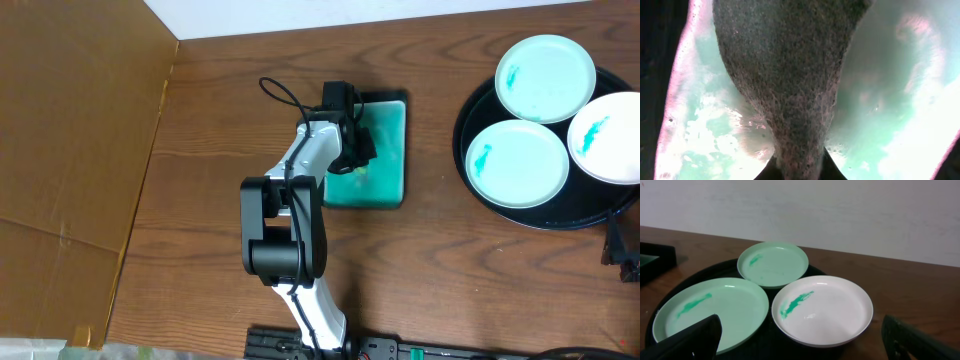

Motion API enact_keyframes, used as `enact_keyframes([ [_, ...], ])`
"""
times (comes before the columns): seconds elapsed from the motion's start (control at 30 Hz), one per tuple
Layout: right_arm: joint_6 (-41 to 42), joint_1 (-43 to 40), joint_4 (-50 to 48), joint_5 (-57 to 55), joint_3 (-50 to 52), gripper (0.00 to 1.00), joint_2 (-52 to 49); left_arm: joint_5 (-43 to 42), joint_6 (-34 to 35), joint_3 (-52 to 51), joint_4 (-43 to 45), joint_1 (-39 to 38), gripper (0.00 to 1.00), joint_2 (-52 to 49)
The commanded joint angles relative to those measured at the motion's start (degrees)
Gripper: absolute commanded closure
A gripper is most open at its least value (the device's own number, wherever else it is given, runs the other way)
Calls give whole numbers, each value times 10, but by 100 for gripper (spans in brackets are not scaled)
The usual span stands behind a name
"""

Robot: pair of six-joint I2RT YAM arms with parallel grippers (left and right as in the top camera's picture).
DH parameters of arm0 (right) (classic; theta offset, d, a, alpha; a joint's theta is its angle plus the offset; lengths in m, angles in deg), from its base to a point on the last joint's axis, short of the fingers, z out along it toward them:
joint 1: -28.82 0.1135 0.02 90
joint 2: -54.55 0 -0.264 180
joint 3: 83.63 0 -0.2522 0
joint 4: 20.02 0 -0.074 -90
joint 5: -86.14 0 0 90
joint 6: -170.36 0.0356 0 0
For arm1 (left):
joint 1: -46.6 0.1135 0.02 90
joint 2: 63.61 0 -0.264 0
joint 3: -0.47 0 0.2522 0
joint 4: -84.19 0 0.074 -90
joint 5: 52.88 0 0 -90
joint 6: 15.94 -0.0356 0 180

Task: Clean dirty plates on tray and stack at the side
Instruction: 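Grasp the green-yellow sponge with the left gripper and dip it in water, then lift the sponge with the left gripper and carry it to the plates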

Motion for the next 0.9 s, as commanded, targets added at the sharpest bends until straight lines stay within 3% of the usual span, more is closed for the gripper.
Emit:
enact_keyframes([
  [0.0,-5,-5,2,5,1,1,2,5,2,-5,10,-1,41,2],
  [0.03,-5,-5,2,5,1,1,2,5,2,-5,16,-1,22,2],
  [0.07,-5,-5,2,5,1,1,2,5,2,-5,25,-1,13,2],
  [0.27,-5,-5,2,5,1,1,2,5,3,-5,63,-1,12,2],
  [0.5,-5,-5,2,5,1,1,2,5,2,-5,71,-1,48,2],
  [0.63,-5,-5,2,5,1,1,2,5,3,-5,74,-1,87,3],
  [0.67,-5,-5,2,5,1,1,2,5,3,-5,75,-1,93,4],
  [0.87,-5,-5,2,5,1,1,2,4,3,-5,70,-1,93,53],
])
